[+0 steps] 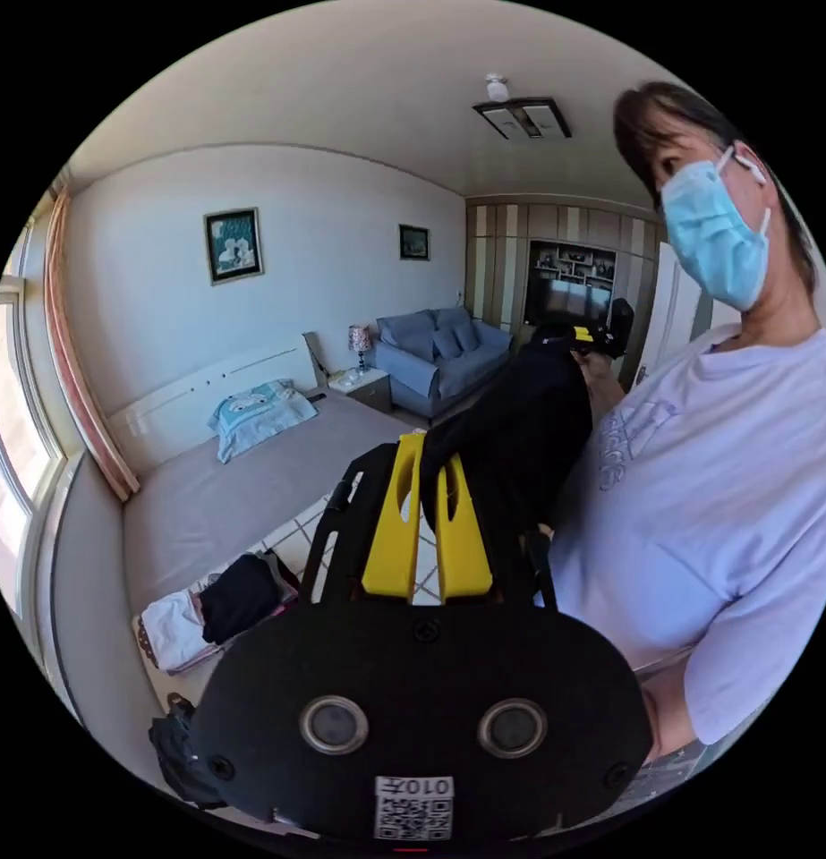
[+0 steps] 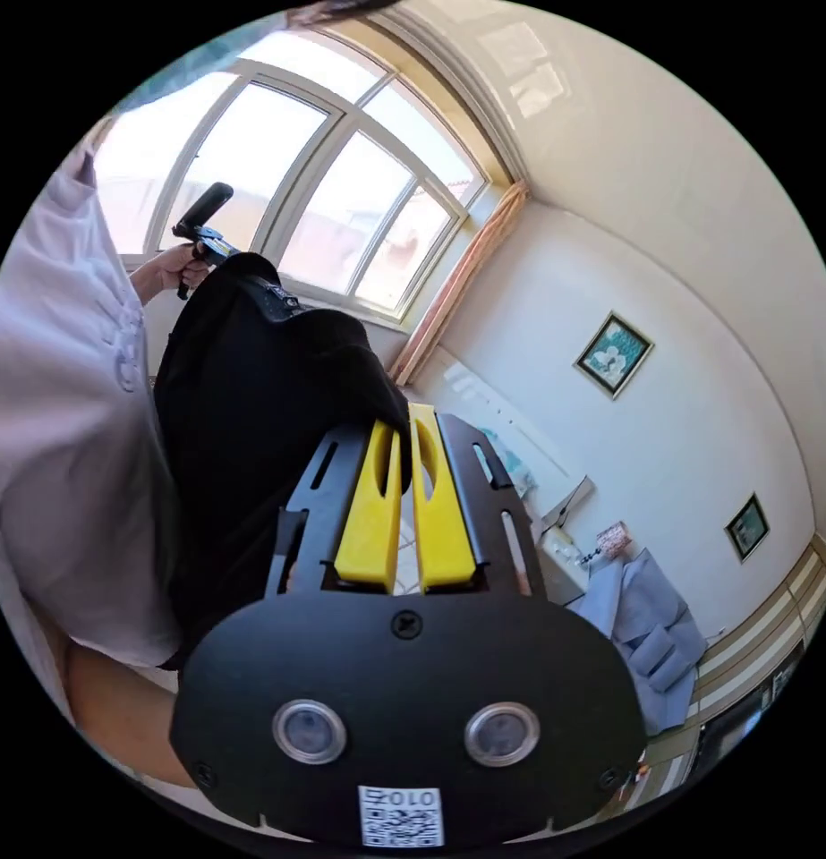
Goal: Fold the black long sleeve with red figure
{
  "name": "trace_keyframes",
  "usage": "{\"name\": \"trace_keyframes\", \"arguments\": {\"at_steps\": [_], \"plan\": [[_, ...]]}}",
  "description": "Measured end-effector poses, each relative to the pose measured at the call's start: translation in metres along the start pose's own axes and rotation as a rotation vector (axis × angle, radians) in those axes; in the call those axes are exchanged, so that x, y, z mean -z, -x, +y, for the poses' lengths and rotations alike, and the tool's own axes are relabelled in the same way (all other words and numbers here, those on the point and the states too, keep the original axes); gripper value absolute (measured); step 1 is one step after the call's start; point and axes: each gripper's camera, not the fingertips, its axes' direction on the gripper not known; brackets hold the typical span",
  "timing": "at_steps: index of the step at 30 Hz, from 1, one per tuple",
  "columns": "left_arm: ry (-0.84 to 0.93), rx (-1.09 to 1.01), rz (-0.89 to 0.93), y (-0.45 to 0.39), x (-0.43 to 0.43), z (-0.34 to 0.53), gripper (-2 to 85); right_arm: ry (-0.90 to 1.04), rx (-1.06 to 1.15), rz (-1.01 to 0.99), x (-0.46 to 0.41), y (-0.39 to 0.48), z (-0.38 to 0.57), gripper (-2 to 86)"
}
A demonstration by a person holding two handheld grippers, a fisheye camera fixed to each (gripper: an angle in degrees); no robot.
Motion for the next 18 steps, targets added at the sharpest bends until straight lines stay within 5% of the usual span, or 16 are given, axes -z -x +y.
{"name": "trace_keyframes", "arguments": {"at_steps": [6, 13, 18], "plan": [[0.265, 0.137, -0.016, 0.126, -0.139, -0.038, -0.4, 0.345, -0.184, -0.085, -0.144, -0.12, -0.014, 0.7], [0.12, -0.015, -0.094, 0.165, -0.131, -0.095, -0.4, 0.191, -0.188, -0.049, -0.119, -0.213, -0.034, 1.0], [0.348, -0.124, -0.051, 0.182, -0.193, -0.06, -0.4, 0.346, -0.244, -0.163, -0.174, -0.222, 0.025, 1.5]]}}
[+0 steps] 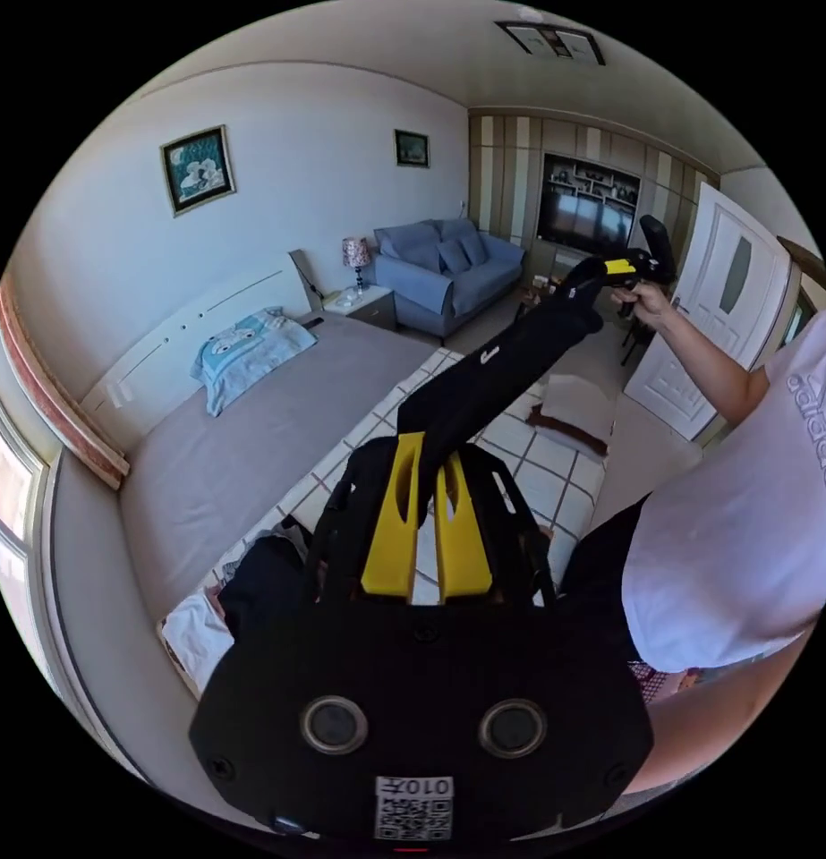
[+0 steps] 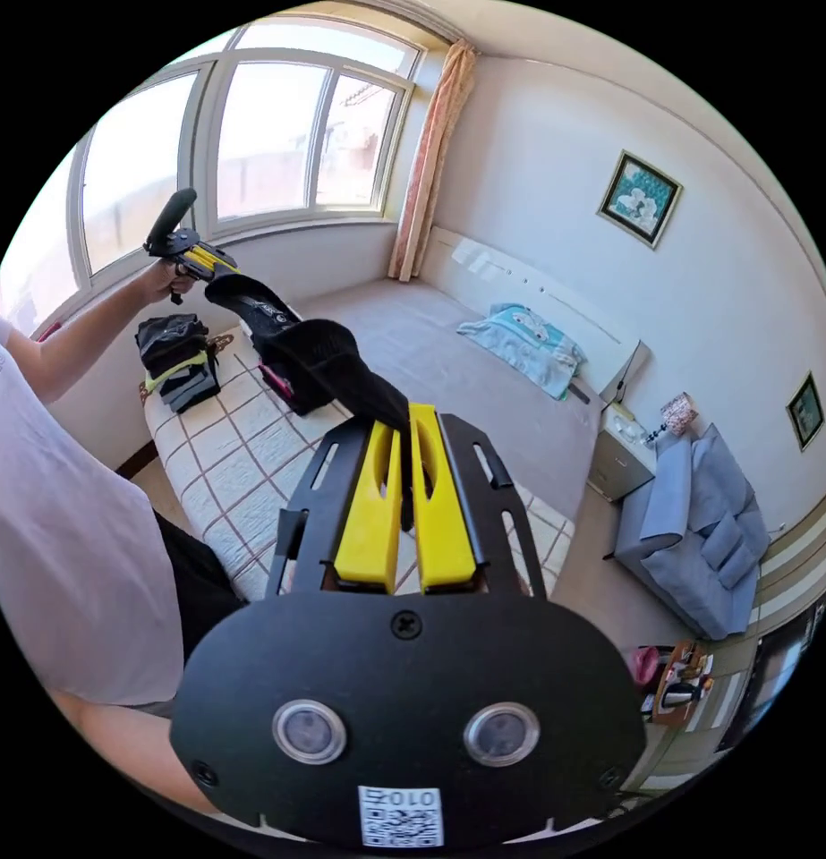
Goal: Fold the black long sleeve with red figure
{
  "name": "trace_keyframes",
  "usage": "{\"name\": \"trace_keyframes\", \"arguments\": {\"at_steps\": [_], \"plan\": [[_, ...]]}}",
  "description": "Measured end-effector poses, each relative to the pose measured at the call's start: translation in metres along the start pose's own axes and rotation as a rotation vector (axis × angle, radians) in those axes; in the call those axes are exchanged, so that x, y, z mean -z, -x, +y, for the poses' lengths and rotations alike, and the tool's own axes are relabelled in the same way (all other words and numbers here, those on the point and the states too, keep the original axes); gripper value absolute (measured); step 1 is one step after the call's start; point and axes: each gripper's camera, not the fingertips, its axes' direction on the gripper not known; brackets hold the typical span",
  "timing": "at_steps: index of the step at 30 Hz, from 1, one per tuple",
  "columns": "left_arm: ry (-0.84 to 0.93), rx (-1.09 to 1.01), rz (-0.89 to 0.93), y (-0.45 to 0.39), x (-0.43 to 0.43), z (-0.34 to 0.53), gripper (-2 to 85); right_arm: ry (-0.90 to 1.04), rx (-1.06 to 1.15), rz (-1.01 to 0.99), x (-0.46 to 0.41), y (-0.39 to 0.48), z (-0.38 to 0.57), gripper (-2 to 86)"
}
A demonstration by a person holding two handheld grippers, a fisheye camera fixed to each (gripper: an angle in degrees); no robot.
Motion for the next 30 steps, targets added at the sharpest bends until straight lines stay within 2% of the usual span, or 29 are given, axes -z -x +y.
{"name": "trace_keyframes", "arguments": {"at_steps": [7, 13, 16, 18, 22, 24, 30], "plan": [[0.297, 0.165, 0.112, 0.014, -0.159, 0.069, -0.3, 0.368, -0.253, -0.273, -0.17, -0.043, 0.077, 2.9], [0.508, 0.303, 0.195, 0.008, -0.254, 0.135, -0.2, 0.598, -0.264, -0.399, -0.251, -0.053, 0.133, 3.1], [0.576, 0.335, 0.203, 0.003, -0.273, 0.151, -0.1, 0.672, -0.138, -0.39, -0.249, -0.049, 0.141, 3.1], [0.602, 0.281, 0.187, -0.004, -0.275, 0.151, -0.1, 0.682, -0.067, -0.364, -0.238, -0.051, 0.146, 3.0], [0.634, 0.21, 0.187, -0.004, -0.268, 0.15, -0.1, 0.689, -0.075, -0.461, -0.214, -0.075, 0.155, 2.5], [0.65, 0.155, 0.177, -0.003, -0.26, 0.152, 0.0, 0.685, -0.061, -0.448, -0.207, -0.082, 0.16, 2.3], [0.682, 0.213, 0.192, 0.007, -0.266, 0.167, 0.0, 0.783, -0.082, -0.488, -0.217, -0.095, 0.183, 2.8]]}}
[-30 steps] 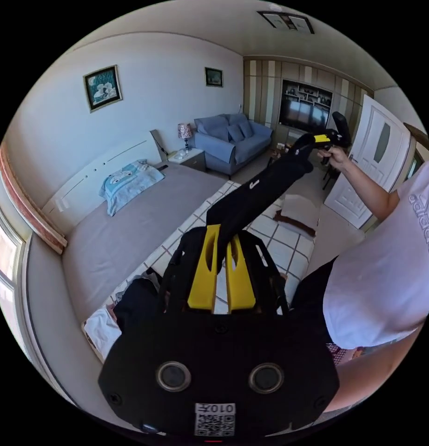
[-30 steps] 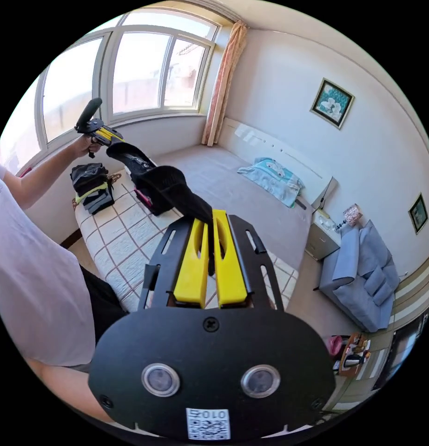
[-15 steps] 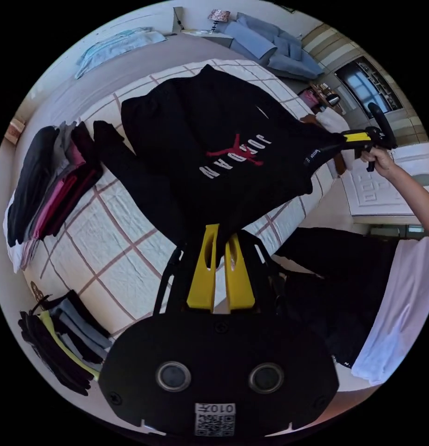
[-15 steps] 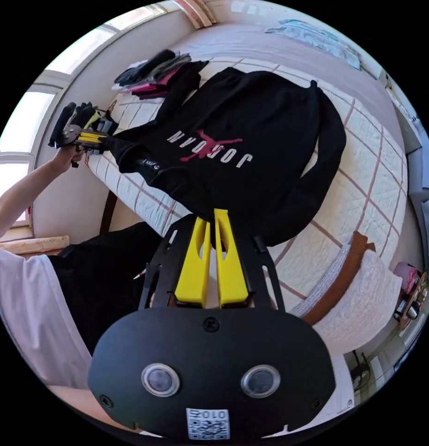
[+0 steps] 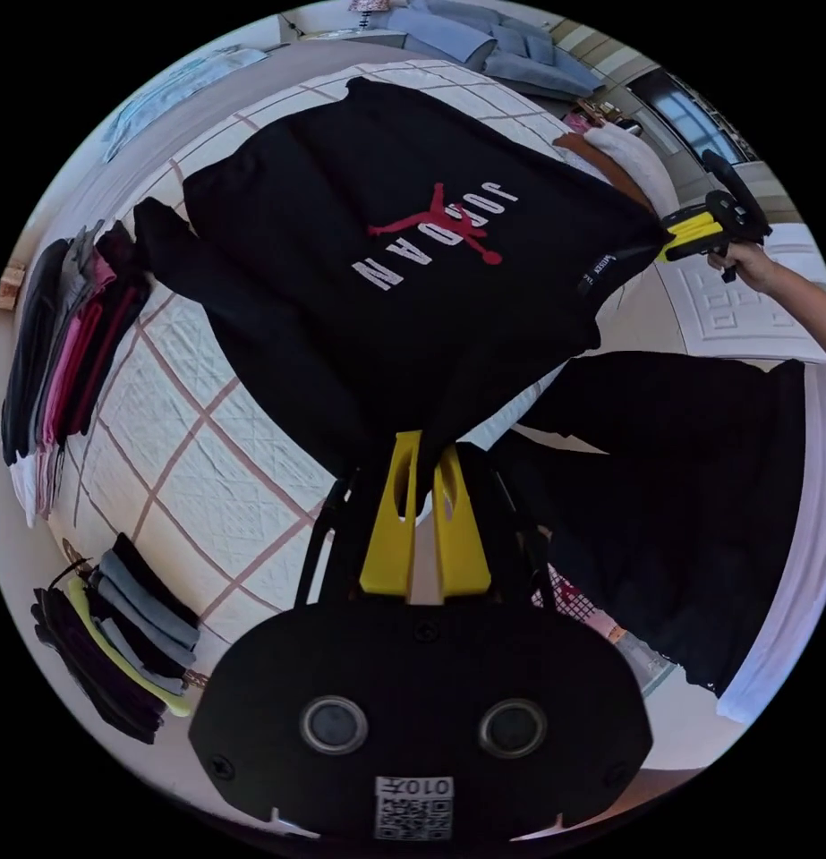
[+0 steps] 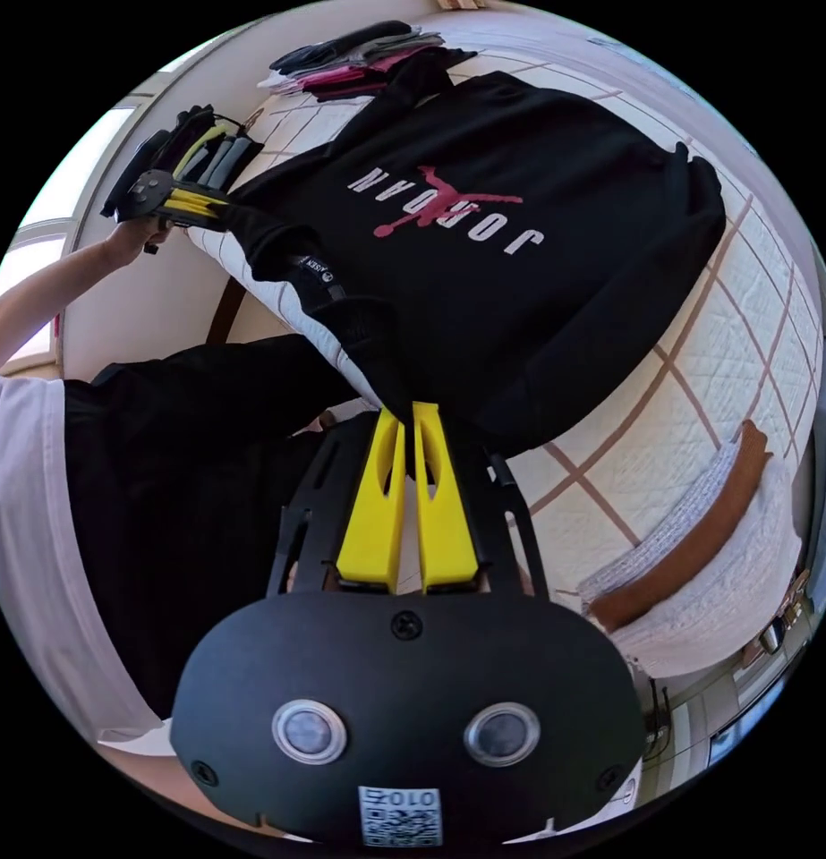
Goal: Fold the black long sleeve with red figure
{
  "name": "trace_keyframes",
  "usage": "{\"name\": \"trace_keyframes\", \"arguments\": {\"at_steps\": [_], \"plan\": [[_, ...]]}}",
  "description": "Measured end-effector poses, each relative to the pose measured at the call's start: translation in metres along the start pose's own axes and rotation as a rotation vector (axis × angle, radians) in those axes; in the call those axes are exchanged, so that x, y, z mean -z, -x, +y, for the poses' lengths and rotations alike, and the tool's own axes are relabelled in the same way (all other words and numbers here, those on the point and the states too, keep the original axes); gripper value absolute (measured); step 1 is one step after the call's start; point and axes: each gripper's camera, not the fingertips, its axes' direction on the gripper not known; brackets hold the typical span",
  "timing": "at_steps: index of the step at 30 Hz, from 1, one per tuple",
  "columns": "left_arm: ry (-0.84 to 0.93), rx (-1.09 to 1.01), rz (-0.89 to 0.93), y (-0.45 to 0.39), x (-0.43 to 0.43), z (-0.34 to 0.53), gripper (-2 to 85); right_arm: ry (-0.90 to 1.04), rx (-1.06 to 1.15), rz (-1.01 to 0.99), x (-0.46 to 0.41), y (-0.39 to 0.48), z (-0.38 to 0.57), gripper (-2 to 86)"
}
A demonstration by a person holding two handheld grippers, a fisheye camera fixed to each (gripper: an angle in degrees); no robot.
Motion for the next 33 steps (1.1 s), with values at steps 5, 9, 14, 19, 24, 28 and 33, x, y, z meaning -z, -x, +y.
{"name": "trace_keyframes", "arguments": {"at_steps": [5, 9, 14, 19, 24, 28, 33], "plan": [[0.06, -0.034, -0.01, 0.001, -0.008, 0.0, 0.1, 0.045, -0.003, -0.02, 0.009, -0.016, 0.016, 3.1], [0.061, -0.016, 0.003, 0.014, -0.008, 0.003, 0.6, 0.066, -0.027, -0.054, 0.018, -0.033, 0.023, 3.6], [0.111, -0.008, 0.06, 0.029, -0.015, 0.001, 3.0, 0.157, -0.092, -0.131, 0.006, -0.047, 0.027, 7.6], [0.133, 0.065, 0.157, 0.039, -0.021, 0.022, 7.0, 0.13, -0.118, -0.256, 0.034, -0.051, 0.042, 9.4], [-0.128, 0.334, 0.191, 0.1, 0.025, 0.035, 10.9, 0.04, -0.115, -0.25, 0.08, -0.047, 0.035, 8.5], [-0.334, 0.476, 0.076, 0.172, 0.076, 0.004, 13.1, -0.071, -0.136, -0.253, 0.117, -0.032, 0.03, 8.1], [-0.42, 0.581, -0.055, 0.277, 0.108, -0.069, 13.4, -0.214, -0.148, -0.23, 0.16, 0.003, 0.043, 7.2]]}}
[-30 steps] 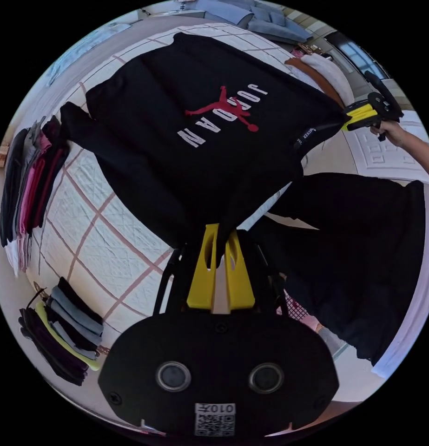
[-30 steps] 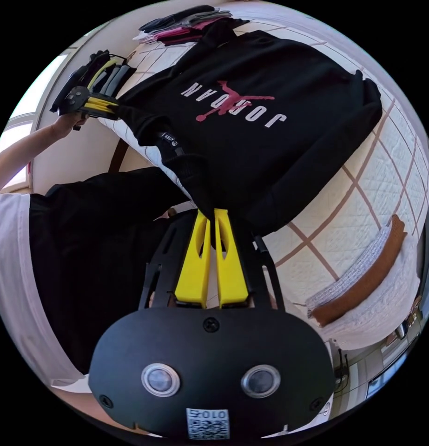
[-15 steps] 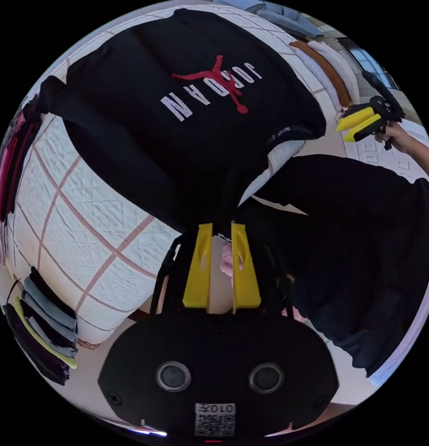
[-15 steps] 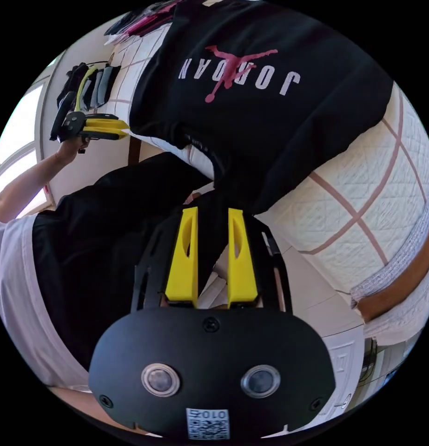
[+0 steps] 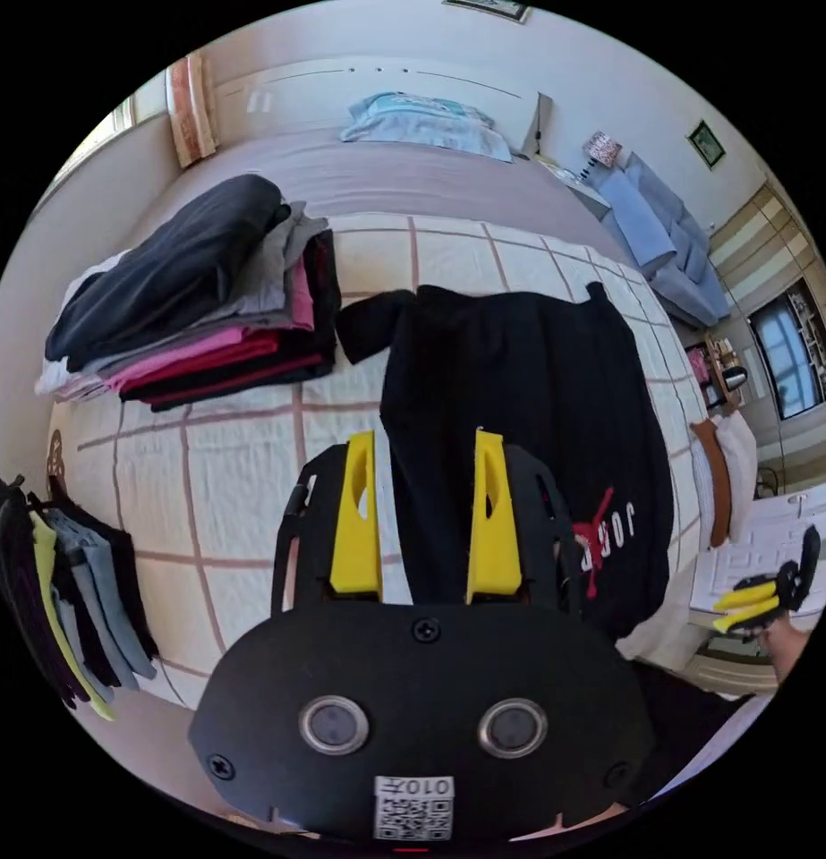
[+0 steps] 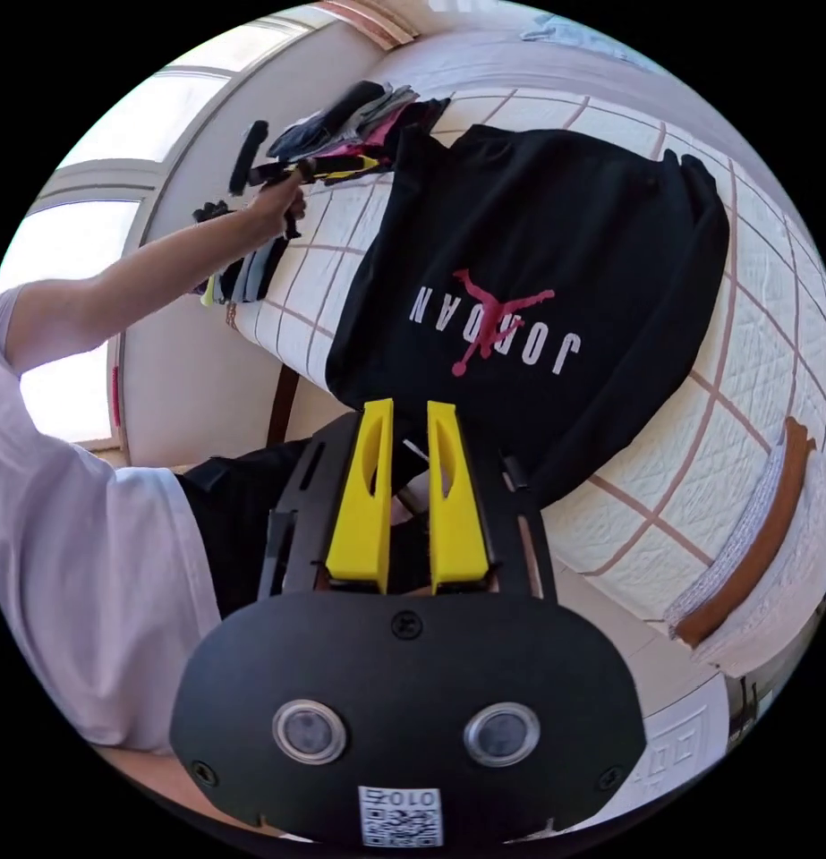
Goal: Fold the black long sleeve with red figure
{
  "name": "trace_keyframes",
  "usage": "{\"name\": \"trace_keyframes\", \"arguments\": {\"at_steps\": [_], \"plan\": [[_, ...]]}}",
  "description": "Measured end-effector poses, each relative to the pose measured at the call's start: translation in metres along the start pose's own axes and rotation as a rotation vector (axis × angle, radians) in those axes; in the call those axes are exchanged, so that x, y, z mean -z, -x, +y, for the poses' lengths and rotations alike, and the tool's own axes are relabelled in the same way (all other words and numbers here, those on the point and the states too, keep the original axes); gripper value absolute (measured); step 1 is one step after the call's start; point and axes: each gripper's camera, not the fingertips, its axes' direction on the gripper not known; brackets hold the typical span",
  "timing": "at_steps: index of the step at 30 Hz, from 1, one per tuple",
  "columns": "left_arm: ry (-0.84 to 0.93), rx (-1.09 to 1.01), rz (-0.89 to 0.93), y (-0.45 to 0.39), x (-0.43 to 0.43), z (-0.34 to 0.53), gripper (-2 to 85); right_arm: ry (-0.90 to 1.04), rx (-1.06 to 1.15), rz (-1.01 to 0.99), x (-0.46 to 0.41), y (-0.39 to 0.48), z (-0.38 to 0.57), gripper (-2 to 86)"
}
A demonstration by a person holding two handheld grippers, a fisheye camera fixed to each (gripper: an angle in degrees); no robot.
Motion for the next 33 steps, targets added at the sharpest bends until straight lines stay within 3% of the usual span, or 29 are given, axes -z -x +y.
{"name": "trace_keyframes", "arguments": {"at_steps": [4, 7, 13, 17, 21, 26, 29, 33], "plan": [[0.113, 0.015, 0.013, 0.018, -0.041, -0.049, 11.3, -0.028, -0.002, 0.01, 0.017, 0.023, 0.02, 6.3], [0.166, 0.024, 0.147, 0.032, -0.057, -0.059, 6.4, -0.015, -0.014, 0.013, 0.019, 0.026, 0.031, 5.5], [-0.065, 0.083, 0.145, 0.08, 0.023, 0.005, 1.2, -0.015, 0.021, 0.016, 0.029, 0.039, 0.029, 5.2], [-0.177, 0.254, 0.037, 0.147, 0.105, 0.094, 0.5, -0.013, 0.068, 0.015, 0.034, 0.055, 0.022, 5.2], [-0.077, 0.451, -0.104, 0.219, 0.145, 0.152, 0.3, 0.015, 0.104, 0.025, 0.033, 0.075, 0.017, 5.1], [0.126, 0.463, -0.232, 0.241, 0.129, 0.167, 0.4, 0.023, 0.082, 0.021, 0.03, 0.097, 0.015, 5.2], [0.133, 0.565, -0.278, 0.251, 0.128, 0.177, 0.7, 0.037, 0.077, 0.035, 0.029, 0.111, 0.014, 5.2], [0.303, 0.575, -0.145, 0.261, 0.091, 0.181, 1.4, 0.013, 0.045, 0.022, 0.029, 0.125, 0.011, 5.7]]}}
